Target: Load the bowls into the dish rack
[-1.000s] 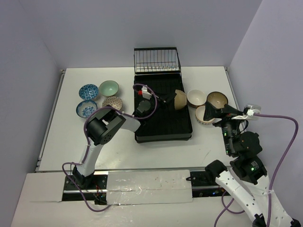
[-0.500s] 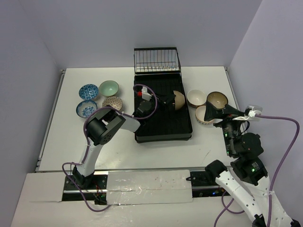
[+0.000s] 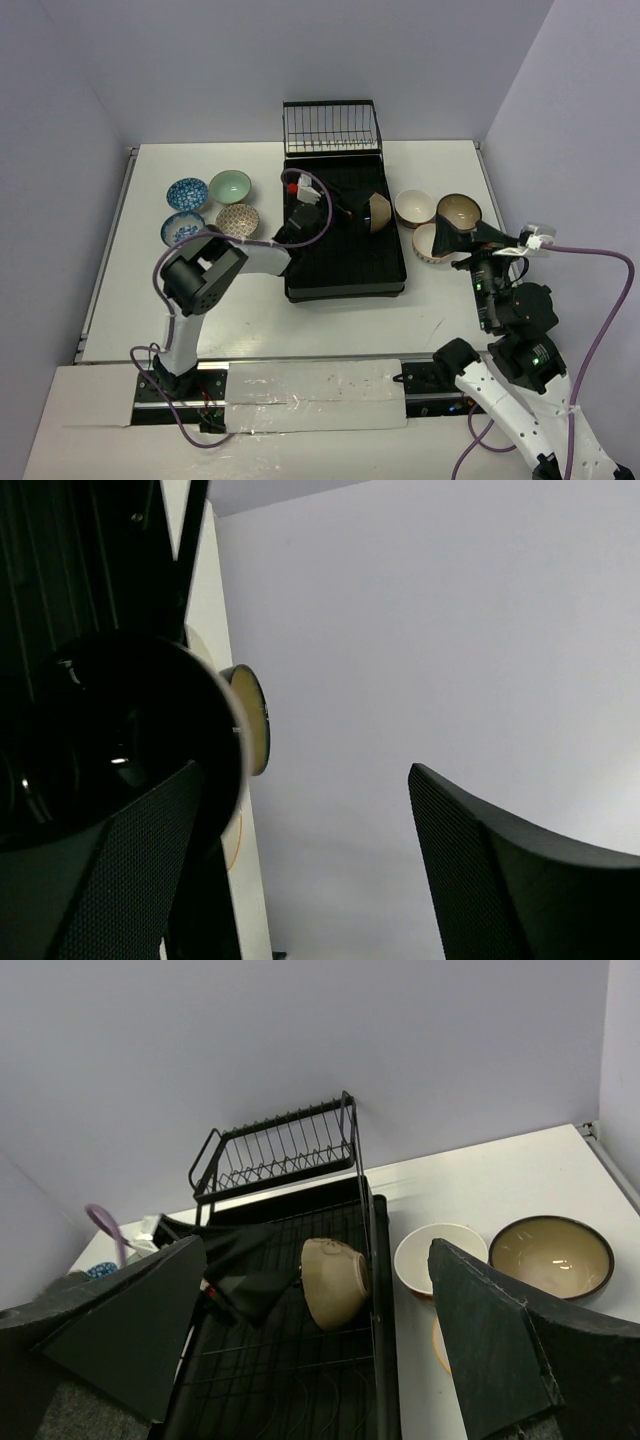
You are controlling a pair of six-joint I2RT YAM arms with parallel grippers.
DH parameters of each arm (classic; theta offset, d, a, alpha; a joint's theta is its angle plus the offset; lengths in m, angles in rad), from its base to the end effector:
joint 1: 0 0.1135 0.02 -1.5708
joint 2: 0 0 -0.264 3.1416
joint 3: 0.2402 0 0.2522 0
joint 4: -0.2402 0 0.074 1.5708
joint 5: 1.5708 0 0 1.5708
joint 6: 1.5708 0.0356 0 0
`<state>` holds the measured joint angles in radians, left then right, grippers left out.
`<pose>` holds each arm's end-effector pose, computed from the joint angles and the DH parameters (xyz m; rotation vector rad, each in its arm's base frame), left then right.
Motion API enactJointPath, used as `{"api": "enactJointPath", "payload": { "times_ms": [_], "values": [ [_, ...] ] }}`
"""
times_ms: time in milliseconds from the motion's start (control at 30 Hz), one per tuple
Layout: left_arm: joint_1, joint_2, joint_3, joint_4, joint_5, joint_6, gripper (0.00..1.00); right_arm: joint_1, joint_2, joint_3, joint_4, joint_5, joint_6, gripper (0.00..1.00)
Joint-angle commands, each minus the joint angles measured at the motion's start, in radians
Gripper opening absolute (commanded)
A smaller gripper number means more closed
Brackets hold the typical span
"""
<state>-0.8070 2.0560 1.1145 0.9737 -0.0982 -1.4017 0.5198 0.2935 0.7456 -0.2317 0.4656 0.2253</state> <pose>0.3104 -0.3191 0.1878 -0.6137 1.6914 -1.6178 0.0641 0.0183 0.3740 0.1936 1.3673 0.3095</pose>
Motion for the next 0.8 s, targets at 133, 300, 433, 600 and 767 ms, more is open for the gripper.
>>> {"api": "enactJointPath", "payload": {
  "times_ms": [133, 300, 433, 600, 767],
  "values": [
    [-0.014, -0.272, 0.086, -0.482, -0.077, 0.220, 0.99, 0.011, -0.016, -0.002, 0.028, 0.001, -0.012, 1.00],
    [-0.012, -0.458, 0.151, -0.860, -0.179, 0.484, 0.99, 0.011, -0.016, 0.003, 0.022, 0.013, -0.017, 1.00],
    [0.014, -0.598, 0.156, -1.167, -0.296, 0.717, 0.99, 0.017, -0.014, 0.008, 0.014, 0.031, -0.009, 1.00],
    [0.118, -0.631, 0.215, -1.463, -0.350, 0.987, 0.99, 0.020, -0.002, 0.011, 0.000, 0.059, 0.006, 1.00],
    [0.270, -0.541, 0.205, -1.583, -0.232, 1.098, 0.97, 0.023, 0.024, 0.011, 0.002, 0.018, 0.003, 1.00]
  ]
}}
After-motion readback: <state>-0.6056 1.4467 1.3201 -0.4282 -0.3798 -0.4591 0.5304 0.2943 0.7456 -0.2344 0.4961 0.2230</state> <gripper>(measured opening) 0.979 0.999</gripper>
